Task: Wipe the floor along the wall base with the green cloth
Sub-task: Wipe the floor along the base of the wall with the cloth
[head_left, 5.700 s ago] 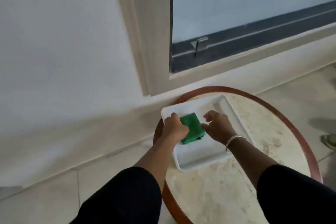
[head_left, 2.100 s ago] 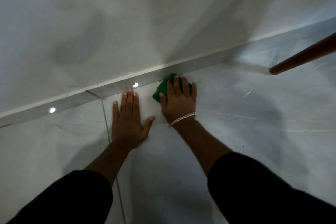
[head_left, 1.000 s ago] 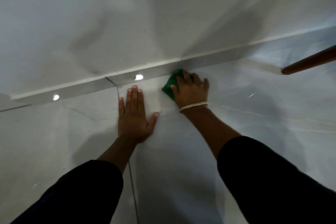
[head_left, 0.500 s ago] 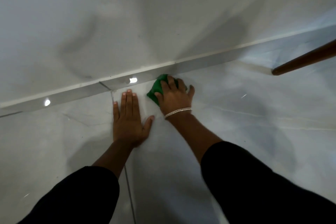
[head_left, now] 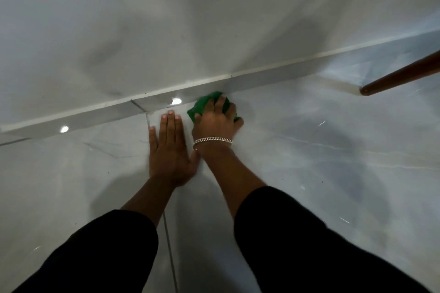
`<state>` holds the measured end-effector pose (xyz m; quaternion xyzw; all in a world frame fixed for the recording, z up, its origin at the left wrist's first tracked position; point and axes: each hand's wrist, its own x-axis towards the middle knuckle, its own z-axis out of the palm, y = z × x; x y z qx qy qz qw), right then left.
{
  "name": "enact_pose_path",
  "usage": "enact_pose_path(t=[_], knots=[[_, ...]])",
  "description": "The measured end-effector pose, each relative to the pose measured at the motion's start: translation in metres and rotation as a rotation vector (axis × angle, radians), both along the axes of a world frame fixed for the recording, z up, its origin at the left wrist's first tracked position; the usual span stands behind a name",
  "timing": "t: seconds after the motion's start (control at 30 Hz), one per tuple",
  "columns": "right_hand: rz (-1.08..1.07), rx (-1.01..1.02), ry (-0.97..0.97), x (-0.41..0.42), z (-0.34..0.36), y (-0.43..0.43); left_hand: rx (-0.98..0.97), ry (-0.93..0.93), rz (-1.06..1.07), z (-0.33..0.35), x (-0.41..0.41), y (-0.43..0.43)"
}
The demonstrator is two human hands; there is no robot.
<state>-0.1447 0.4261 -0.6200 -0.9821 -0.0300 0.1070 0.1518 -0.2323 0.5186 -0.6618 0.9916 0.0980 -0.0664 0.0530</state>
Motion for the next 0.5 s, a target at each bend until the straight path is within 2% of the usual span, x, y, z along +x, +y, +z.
enact_pose_path(t=[0.13,0.2,0.3,0.4,0.5], knots=[[0.106,-0.046,-0.072,0.020,-0.006,-0.041,-0.019,-0.020,0.020,0.001,0.000,-0.001],[-0.025,-0.094,-0.086,0.045,-0.009,-0.083,-0.022,-0.038,0.033,0.003,-0.002,-0.001],[-0.226,-0.099,-0.006,0.075,-0.006,-0.118,-0.031,-0.054,0.041,0.002,-0.002,-0.002],[-0.313,-0.111,0.031,0.071,-0.002,-0.090,-0.028,-0.049,0.043,0.000,-0.001,-0.002],[-0.171,-0.083,0.022,0.033,0.000,-0.026,-0.017,-0.030,0.048,0.000,-0.001,-0.002]])
